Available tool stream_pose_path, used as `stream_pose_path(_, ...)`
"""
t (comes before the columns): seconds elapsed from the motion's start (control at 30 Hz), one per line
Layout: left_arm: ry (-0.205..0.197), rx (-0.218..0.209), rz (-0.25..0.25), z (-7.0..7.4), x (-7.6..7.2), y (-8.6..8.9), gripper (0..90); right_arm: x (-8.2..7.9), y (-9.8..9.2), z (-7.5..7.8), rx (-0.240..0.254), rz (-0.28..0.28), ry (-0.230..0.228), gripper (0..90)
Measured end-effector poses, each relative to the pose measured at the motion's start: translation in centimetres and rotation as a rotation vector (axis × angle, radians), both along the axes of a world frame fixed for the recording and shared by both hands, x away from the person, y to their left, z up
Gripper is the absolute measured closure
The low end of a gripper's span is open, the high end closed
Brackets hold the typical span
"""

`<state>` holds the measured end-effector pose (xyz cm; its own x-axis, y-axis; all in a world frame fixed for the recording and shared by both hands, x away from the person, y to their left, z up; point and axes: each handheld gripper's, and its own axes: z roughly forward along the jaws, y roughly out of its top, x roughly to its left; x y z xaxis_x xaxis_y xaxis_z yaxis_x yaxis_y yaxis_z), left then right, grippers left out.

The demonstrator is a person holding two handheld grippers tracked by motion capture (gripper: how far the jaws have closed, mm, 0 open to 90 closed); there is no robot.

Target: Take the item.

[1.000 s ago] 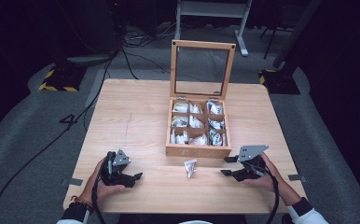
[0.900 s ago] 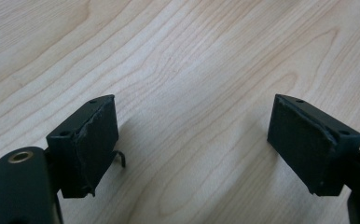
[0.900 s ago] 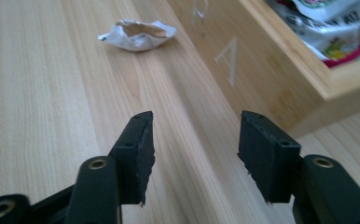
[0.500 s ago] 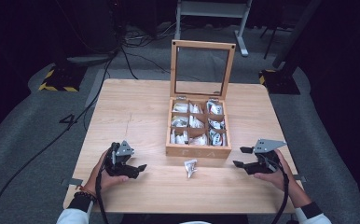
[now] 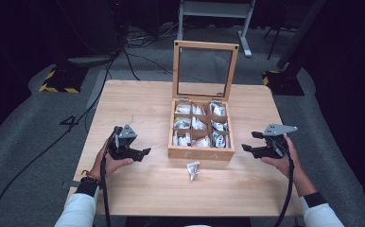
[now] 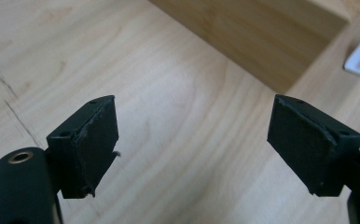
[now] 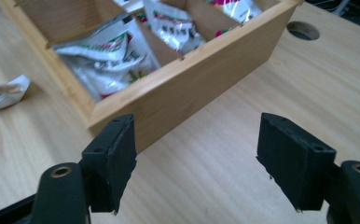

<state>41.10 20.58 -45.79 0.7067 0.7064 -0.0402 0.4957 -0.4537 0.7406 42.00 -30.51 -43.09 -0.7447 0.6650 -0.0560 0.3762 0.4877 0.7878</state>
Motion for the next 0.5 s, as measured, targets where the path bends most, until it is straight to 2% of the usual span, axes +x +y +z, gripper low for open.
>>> stream_pose_path(0.1, -0.017, -0.017, -0.003, 0.9, 1.3, -0.3, 16.7, 1.3, 0.3, 0.6, 0.015, -0.012, 0.002, 28.1)
stream_pose_path(0.17, -0.029, -0.033, 0.009, 1.6, 2.2, -0.7, 16.8, 2.2, 0.5, 0.8, 0.034, -0.04, 0.006, 27.3)
stream_pose_path(0.27, -0.039, -0.074, 0.032, 2.6, 3.7, -1.4, 17.1, 3.3, 0.9, 1.0, 0.043, -0.058, 0.014, 26.3)
stream_pose_path(0.43, -0.044, -0.047, 0.01, 4.0, 6.1, -3.2, 16.8, 5.0, 2.0, 1.7, 0.052, -0.069, -0.018, 26.9)
stream_pose_path(0.5, -0.05, -0.049, 0.007, 4.5, 7.0, -4.0, 16.9, 5.7, 2.4, 2.1, 0.048, -0.073, -0.022, 27.1)
